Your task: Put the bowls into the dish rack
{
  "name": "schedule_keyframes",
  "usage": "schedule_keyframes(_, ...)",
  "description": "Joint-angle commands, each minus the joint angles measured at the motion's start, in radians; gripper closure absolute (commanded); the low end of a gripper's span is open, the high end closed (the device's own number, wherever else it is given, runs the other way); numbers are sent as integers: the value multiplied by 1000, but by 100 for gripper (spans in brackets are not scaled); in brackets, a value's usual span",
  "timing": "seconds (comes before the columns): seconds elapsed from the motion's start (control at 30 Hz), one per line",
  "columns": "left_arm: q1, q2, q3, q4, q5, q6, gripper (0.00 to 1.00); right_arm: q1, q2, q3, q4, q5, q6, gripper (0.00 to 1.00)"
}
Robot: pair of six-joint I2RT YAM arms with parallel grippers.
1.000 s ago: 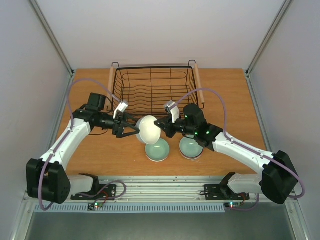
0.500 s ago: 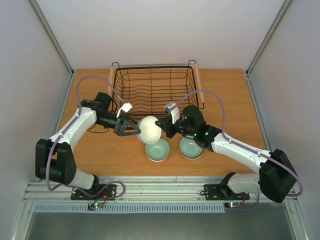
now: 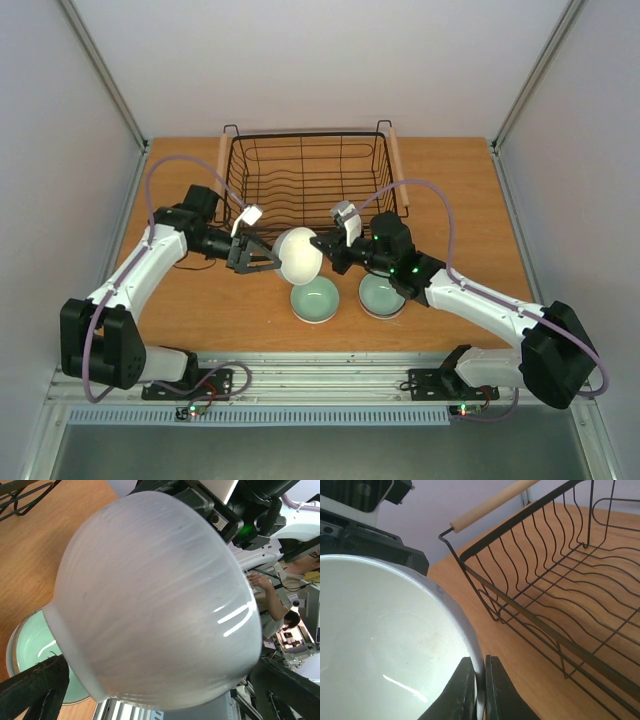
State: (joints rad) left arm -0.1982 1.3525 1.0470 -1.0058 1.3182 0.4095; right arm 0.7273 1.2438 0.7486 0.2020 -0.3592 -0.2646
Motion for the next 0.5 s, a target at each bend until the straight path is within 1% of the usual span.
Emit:
schedule_keyframes(0.0,-3,3,-15,42,-6,-24,1,-6,7,6,119,-25,12,99)
schedule_keyframes(0.4,-6,-22,-33,115,-28,-75,1,-6,70,14,167,-62,40,99)
schedule_keyframes(0.43,-5,-23,-33,116,-27,-78,3,-5,73,14,170,-64,42,99)
schedule_keyframes(0.47,-6,-23,-33,116,-24,-77,10,-6,76,14,173,-66,43,99)
